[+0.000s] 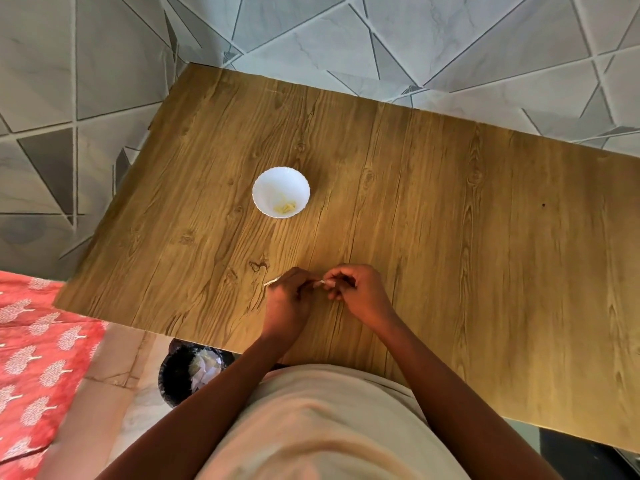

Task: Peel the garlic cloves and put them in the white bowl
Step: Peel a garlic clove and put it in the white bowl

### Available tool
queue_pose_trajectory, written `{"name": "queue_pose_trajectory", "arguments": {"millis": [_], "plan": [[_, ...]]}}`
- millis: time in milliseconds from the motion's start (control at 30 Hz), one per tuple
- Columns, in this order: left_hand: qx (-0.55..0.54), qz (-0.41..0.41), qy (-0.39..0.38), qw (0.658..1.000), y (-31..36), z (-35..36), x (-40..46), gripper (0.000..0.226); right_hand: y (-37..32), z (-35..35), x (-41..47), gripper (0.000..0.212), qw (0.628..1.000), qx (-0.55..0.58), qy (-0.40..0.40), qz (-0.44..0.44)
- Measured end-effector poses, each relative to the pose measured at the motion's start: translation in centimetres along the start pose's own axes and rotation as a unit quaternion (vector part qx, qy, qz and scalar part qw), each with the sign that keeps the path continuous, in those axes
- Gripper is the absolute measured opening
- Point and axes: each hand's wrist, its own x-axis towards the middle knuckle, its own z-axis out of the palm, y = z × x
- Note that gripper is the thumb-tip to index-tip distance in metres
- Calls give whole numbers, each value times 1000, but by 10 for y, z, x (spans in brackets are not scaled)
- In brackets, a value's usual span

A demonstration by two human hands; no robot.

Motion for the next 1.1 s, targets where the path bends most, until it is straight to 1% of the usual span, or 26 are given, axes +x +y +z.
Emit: {"name": "queue_pose_trajectory", "arguments": {"millis": [133,233,333,433,567,633,700,767,867,1000,1100], "plan": [[20,-21,14,999,-2,-1,-3,22,0,-1,4,21,999,-29,28,-5],[38,-31,42,998,-6,-10,-11,15,-6,1,6,17,998,-60,16,-31],[50,-41,55,996,-13,-18,-19,14,-14,8,10,13,993,-93,2,-70],[48,-47,60,996,-16,-21,-23,13,-18,13,15,13,987,-124,7,-97],[30,-51,48,997,-15,-20,-25,11,-12,6,14,23,980,-158,17,-120],[7,-65,46,997,-11,-18,-25,11,-13,2,7,19,985,-124,-11,-118],[-9,-69,45,997,-7,-16,-24,13,-15,2,-1,17,991,-88,-39,-90],[-27,-68,37,997,-4,-13,-21,14,-14,3,-6,16,995,-66,-35,-61],[-42,-70,7,997,0,-7,-19,13,-11,2,-8,9,997,-54,-12,-55],[-41,-68,-8,997,1,-1,-19,10,-6,-7,-11,20,988,-119,-19,-101],[-52,-80,-5,995,-4,-1,-18,7,1,-16,-11,25,974,-180,-4,-136]]}}
